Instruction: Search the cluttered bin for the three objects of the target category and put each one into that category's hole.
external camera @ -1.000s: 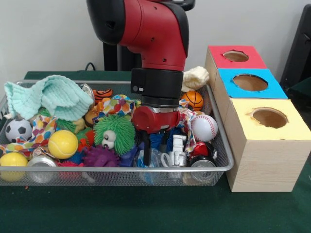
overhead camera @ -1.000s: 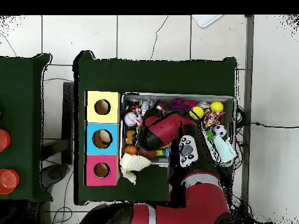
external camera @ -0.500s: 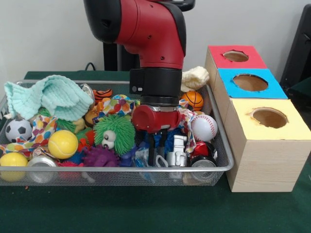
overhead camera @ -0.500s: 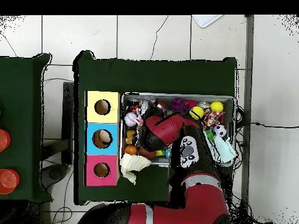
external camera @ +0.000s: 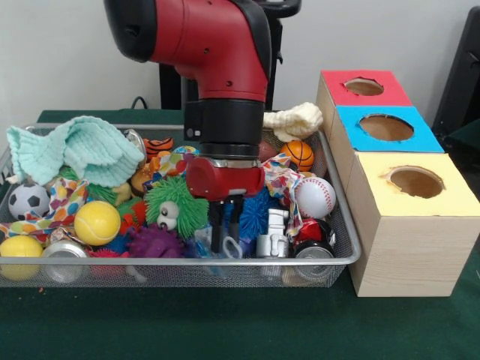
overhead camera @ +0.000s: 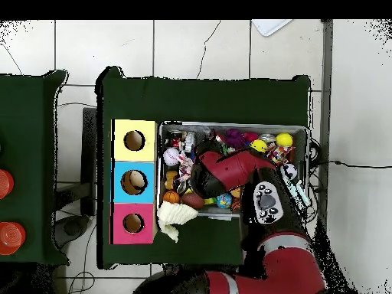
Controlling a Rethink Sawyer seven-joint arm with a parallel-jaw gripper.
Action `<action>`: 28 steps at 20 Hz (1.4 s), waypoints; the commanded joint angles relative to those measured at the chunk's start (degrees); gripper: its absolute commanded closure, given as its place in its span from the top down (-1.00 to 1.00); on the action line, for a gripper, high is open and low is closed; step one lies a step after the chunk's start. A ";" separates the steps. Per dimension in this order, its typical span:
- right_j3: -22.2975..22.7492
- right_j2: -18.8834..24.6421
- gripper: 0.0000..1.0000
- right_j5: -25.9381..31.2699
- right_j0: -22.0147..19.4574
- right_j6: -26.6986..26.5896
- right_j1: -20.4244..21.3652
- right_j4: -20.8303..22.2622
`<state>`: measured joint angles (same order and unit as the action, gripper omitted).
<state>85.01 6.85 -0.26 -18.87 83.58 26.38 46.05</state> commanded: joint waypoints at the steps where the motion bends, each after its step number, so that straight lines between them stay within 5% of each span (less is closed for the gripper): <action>1: 6.39 10.56 -1.00 10.25 -6.96 -0.08 5.40 -2.89; 9: 18.96 29.82 -1.00 22.22 -22.84 -8.09 13.86 -12.57; 19: 27.62 50.31 -1.00 29.24 -36.90 -10.98 10.25 -21.11; 28: 32.98 56.81 -1.00 26.05 -39.39 -4.96 8.95 -19.90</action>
<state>109.82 53.40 22.86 -58.24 83.57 37.15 27.24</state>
